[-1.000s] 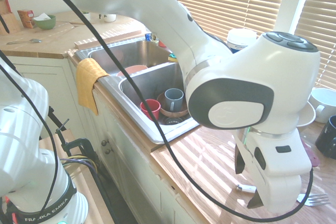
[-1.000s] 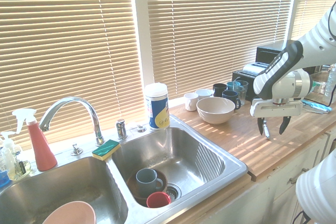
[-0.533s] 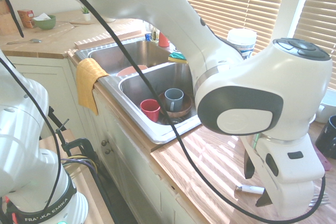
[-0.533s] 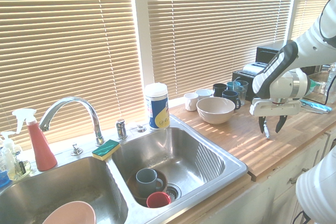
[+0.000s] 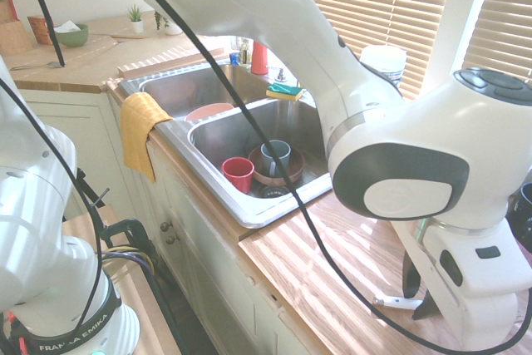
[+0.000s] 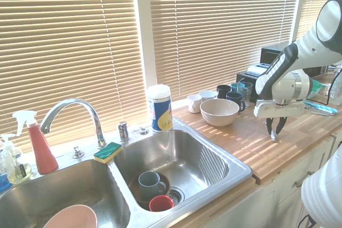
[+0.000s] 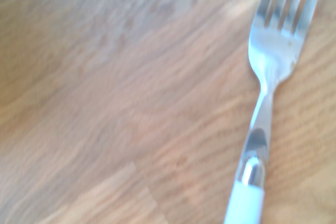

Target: Put the fork into the sink

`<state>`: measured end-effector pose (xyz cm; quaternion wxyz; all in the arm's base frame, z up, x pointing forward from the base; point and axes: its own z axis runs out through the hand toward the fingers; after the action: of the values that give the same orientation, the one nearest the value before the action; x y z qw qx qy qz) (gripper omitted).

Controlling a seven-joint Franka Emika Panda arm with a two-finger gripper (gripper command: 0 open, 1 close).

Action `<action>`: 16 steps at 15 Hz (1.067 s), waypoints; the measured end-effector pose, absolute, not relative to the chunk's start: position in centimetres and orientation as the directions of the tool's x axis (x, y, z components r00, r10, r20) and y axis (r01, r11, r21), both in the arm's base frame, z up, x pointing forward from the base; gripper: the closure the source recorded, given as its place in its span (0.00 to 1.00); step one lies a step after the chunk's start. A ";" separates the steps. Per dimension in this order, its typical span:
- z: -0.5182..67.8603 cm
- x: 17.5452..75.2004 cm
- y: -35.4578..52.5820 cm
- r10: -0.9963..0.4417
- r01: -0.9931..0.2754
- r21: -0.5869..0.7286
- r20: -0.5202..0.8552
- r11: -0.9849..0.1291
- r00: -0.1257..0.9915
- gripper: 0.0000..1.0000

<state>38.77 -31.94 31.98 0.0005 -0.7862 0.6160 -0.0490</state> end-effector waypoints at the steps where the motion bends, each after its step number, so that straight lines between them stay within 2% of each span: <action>1: 31.8 38.9 -32.0 -0.968 -0.968 -0.059 0.075 -0.242 0.238 1.00; 11: 32.3 39.2 -32.2 -0.968 -0.967 -0.067 0.084 -0.244 0.238 1.00; 16: 38.6 41.1 -31.3 -0.957 -0.951 -0.137 0.126 -0.279 0.262 1.00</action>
<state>41.13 -31.33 38.56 0.0167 -0.7943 0.6003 -0.0919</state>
